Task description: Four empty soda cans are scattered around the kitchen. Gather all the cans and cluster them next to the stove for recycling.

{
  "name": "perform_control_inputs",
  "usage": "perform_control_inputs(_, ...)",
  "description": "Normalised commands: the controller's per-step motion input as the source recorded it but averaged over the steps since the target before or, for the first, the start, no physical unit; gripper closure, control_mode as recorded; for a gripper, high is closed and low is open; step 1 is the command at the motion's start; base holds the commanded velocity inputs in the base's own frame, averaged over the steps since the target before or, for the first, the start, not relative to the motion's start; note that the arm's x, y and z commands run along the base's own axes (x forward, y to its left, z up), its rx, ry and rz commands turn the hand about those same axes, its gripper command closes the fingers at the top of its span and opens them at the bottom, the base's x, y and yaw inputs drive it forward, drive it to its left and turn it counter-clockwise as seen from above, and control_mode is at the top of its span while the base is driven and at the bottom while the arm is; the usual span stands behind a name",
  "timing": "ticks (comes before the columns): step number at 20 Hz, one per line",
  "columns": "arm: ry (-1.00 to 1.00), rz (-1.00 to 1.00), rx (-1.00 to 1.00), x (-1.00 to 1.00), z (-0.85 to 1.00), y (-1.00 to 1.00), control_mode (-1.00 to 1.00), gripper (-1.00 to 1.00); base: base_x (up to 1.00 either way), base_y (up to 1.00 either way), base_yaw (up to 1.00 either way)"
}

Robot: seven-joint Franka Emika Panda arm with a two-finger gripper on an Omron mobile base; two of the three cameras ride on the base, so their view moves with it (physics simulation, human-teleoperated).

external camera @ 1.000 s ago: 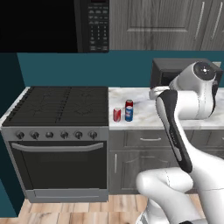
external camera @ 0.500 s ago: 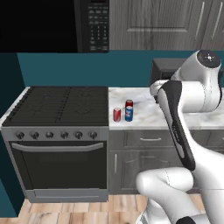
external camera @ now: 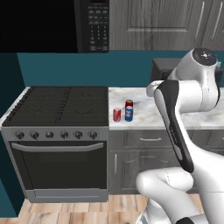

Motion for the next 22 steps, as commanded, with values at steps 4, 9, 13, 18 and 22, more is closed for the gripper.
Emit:
perform_control_inputs(4,-0.01,0.00,0.00,-0.04,-0.32,0.15,-1.00,-1.00,0.00,0.00,0.00)
perform_control_inputs(9,0.00,0.00,0.00,0.00,0.00,0.00,1.00,-1.00,0.00,0.02,0.00)
perform_control_inputs(13,0.00,0.00,0.00,0.00,0.00,0.00,1.00,-1.00,-0.24,-0.18,-0.04)
perform_control_inputs(18,0.00,0.00,0.00,0.00,0.00,0.00,1.00,-1.00,-0.32,-0.38,-0.22)
perform_control_inputs(22,0.00,0.00,0.00,0.00,0.00,0.00,1.00,-1.00,0.00,-0.02,-0.44)
